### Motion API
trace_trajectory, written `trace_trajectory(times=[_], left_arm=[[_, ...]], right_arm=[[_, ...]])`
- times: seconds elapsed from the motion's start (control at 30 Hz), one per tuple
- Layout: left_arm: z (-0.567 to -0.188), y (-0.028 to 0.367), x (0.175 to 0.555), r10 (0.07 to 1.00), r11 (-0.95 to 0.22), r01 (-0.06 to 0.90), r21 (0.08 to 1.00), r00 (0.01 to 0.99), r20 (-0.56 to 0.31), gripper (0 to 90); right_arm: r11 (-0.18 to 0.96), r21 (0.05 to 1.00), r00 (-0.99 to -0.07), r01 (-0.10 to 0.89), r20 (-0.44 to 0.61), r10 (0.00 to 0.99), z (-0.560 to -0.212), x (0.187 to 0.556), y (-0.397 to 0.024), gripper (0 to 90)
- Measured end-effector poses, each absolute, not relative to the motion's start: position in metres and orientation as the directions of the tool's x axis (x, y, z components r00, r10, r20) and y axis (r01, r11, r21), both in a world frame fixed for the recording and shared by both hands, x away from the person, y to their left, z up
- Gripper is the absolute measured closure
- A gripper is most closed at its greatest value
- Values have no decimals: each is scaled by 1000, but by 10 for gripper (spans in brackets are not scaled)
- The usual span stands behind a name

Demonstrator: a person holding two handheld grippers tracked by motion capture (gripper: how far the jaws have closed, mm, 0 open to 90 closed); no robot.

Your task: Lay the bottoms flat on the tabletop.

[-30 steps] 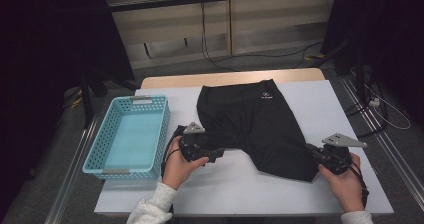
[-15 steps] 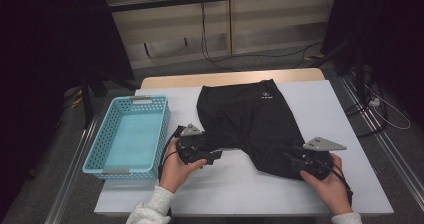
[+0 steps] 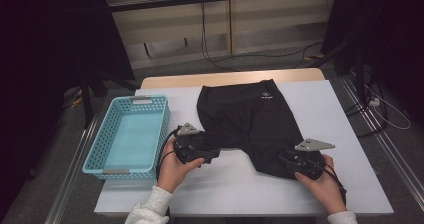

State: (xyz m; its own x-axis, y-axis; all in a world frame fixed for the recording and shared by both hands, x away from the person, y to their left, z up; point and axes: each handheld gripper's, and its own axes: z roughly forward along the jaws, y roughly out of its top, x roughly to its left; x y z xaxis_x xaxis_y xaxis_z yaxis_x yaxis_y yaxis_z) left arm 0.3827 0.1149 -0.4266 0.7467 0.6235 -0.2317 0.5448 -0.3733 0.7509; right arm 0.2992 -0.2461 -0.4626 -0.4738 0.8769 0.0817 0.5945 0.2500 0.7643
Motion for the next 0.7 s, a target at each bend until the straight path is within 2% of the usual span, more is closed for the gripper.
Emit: trace_trajectory(times=[0.1, 0.23, 0.5, 0.7], left_arm=[[-426, 116, 382, 624, -373, 545, 751, 746, -231, 154], [-422, 118, 379, 626, -358, 542, 760, 743, -235, 155], [-421, 120, 373, 627, -362, 537, 762, 745, -227, 155], [-420, 123, 370, 632, -356, 541, 762, 740, -231, 156]], right_arm=[[248, 764, -494, 595, 105, 863, -463, 299, -245, 825], [260, 774, -508, 578, 92, 856, -462, 297, -244, 886], [261, 812, -564, 522, 99, 820, -448, 279, -240, 889], [310, 819, -619, 482, 68, 782, -440, 262, -231, 880]])
